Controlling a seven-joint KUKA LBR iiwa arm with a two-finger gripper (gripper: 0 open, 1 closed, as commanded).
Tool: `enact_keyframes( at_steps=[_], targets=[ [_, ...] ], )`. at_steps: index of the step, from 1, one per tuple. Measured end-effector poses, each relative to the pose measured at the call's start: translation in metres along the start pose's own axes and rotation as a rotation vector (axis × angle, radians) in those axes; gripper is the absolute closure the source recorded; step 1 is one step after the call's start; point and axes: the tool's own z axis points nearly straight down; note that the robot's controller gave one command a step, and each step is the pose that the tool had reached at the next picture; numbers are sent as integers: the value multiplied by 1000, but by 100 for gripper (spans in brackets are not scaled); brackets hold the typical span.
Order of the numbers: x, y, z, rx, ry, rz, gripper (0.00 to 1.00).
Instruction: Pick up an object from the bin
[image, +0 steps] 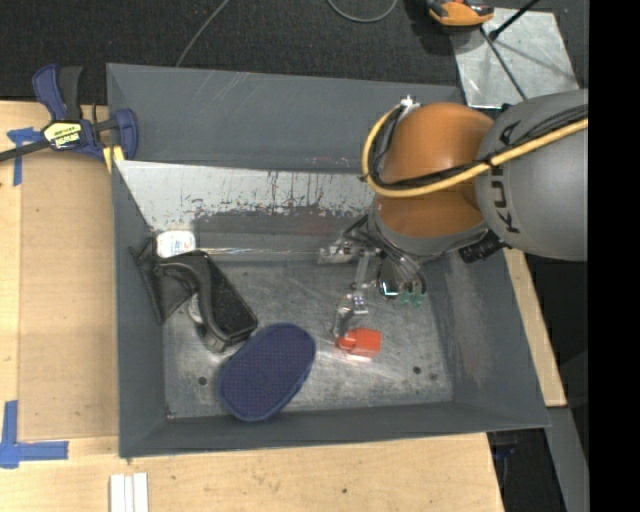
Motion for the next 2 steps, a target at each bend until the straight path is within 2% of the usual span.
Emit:
enact_keyframes(
  at_steps=[1, 2],
  targets=[
    [53, 32, 95, 0, -16, -54, 0],
    [49, 32, 90, -2, -27, -52, 100]
  ],
)
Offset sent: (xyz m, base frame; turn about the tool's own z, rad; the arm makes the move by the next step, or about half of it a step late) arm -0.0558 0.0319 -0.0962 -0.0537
